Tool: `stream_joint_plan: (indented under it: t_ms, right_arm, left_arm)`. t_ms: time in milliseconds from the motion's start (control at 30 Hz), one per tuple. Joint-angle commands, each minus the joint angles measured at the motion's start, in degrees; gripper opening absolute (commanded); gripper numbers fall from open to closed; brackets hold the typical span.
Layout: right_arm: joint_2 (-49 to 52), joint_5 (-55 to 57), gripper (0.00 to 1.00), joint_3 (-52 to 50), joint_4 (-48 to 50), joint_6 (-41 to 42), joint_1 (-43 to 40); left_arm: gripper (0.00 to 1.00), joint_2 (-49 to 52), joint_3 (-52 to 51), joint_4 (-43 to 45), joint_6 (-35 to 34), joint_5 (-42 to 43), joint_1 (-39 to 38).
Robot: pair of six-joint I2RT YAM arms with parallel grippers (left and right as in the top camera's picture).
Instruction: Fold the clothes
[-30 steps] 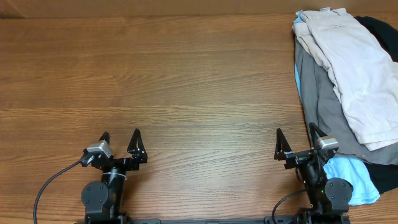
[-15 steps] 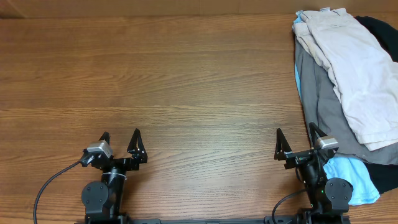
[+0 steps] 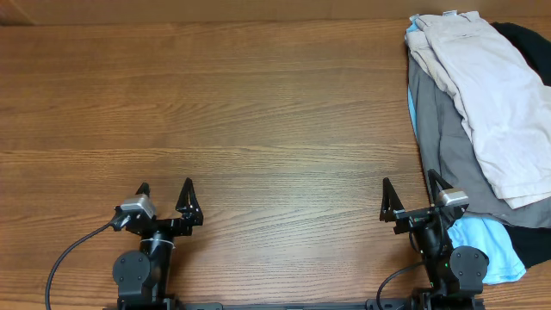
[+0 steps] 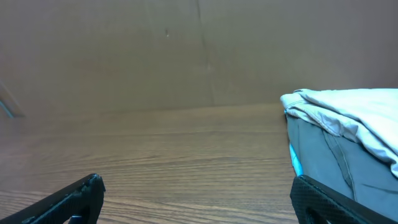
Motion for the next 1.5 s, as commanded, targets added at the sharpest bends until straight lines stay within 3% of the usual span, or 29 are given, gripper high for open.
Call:
stream_joint_plan:
  t_ms: [0,167,300,900,1133,1300,1467]
  right_arm:
    - [-0.52,0.2,1.0,-0.61,0.35,0.46,-0.11]
    - [-0.52,0.35,1.0,-0.61,0.33,0.17,-0.11]
    - [-0.52,8.02,1.0,-0.61,0.13,-1.9,-0.11]
    - [-0.52,10.12,1.0,-0.59,3.15,-1.92,-0.11]
    - [-0.52,3.26,1.0,0.44,9.53,-1.44,-0.11]
    - [-0.11,2.91,1.0,6.05,8.04,-1.46,-0.11]
    - [8.31,-2.82,1.0,16.61,6.99,-1.49,-0.11]
  left_arm:
    - [1.0,-0.63,-0.2,-0.22,2.4,-1.7,0.68]
    - [1.0,-0.63,-0.2,-0.22,2.4,-1.7,0.68]
    - [1.0,-0.63,-0.2,0.2,2.38,-1.68,0.68]
    - [1.0,-0.63,-0.2,0.59,2.38,-1.46,0.68]
    - [1.0,-0.63,0.17,1.51,4.33,3.41,0.68]
    - [1.0,0.02,5.18,-2.73,6.91,5.25,0.68]
    - [1.0,8.94,16.9,-6.38,9.03,7.32,0.61]
